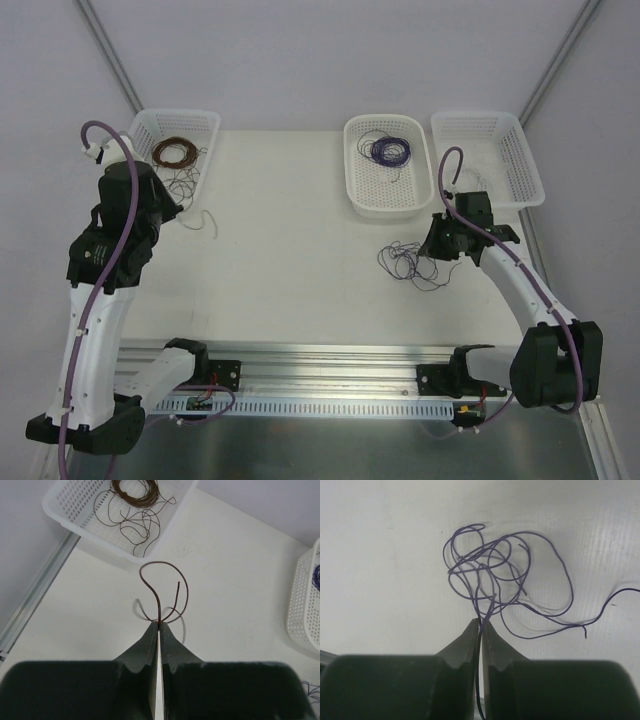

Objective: Untangle the cables

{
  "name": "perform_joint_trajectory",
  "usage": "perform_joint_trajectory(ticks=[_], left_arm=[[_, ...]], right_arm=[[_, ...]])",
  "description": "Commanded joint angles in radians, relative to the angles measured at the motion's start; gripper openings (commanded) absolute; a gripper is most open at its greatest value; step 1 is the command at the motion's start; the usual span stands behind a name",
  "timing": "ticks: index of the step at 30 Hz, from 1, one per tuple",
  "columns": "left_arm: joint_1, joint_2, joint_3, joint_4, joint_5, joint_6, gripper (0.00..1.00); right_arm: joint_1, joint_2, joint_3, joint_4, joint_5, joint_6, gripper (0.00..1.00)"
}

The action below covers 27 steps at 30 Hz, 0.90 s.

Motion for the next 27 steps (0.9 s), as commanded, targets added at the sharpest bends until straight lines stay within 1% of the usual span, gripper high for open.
perform_joint_trajectory(ticks=[1,2,3,5,6,7,8,11,12,13,14,16,18,19,20,22,23,25,27], left_arm=[[0.003,0.027,0.034,-0.011,0.110,0.028,0.00],[0.003,0.030,0.043,-0.009,0.116,0.030,0.00],[0.003,0.043,0.048,-0.006,0.124,0.031,0.00],[0.003,0.064,0.061,-0.002,0.157,0.033,0.00],[0.003,0.075,0.069,0.000,0.171,0.033,0.00],[0.003,0.084,0.084,0.003,0.200,0.033,0.00],[0.003,0.105,0.094,0.005,0.211,0.031,0.00],[0.003,0.153,0.139,0.018,0.236,0.035,0.00],[0.003,0.165,0.152,0.023,0.233,0.038,0.00],[0.003,0.179,0.166,0.029,0.230,0.041,0.00],[0.003,0.210,0.198,0.031,0.213,0.051,0.00],[0.006,0.248,0.257,0.035,0.181,0.068,0.00],[0.010,0.314,0.304,0.046,0.118,0.103,0.01],[0.011,0.339,0.352,0.051,0.093,0.117,0.01],[0.019,0.389,0.379,0.055,0.072,0.142,0.02],[0.043,0.435,0.461,0.058,0.038,0.160,0.01],[0.052,0.479,0.489,0.064,0.029,0.172,0.01],[0.085,0.545,0.567,0.074,0.018,0.191,0.02],[0.106,0.590,0.620,0.078,0.007,0.202,0.02]], right_arm=[[0.046,-0.006,0.023,0.001,-0.045,0.000,0.10],[0.057,-0.007,0.024,0.005,-0.045,0.000,0.13],[0.075,-0.006,0.026,0.005,-0.048,0.000,0.18],[0.099,-0.009,0.037,0.002,-0.049,-0.001,0.24],[0.118,-0.012,0.040,-0.001,-0.049,-0.004,0.30],[0.131,-0.021,0.049,-0.010,-0.042,-0.006,0.34],[0.152,-0.030,0.052,-0.016,-0.038,-0.012,0.40],[0.175,-0.064,0.069,-0.039,-0.033,-0.018,0.49],[0.186,-0.072,0.075,-0.045,-0.036,-0.021,0.56],[0.191,-0.084,0.078,-0.059,-0.038,-0.023,0.60],[0.195,-0.104,0.089,-0.068,-0.038,-0.026,0.69],[0.208,-0.124,0.098,-0.088,-0.036,-0.034,0.74],[0.211,-0.142,0.113,-0.108,-0.047,-0.046,0.78],[0.212,-0.144,0.118,-0.133,-0.055,-0.070,0.80],[0.212,-0.149,0.123,-0.145,-0.058,-0.078,0.85],[0.212,-0.165,0.129,-0.171,-0.056,-0.087,0.90],[0.211,-0.173,0.129,-0.177,-0.055,-0.090,0.95],[0.212,-0.199,0.126,-0.191,-0.058,-0.089,0.98],[0.211,-0.215,0.123,-0.196,-0.055,-0.086,1.00]])
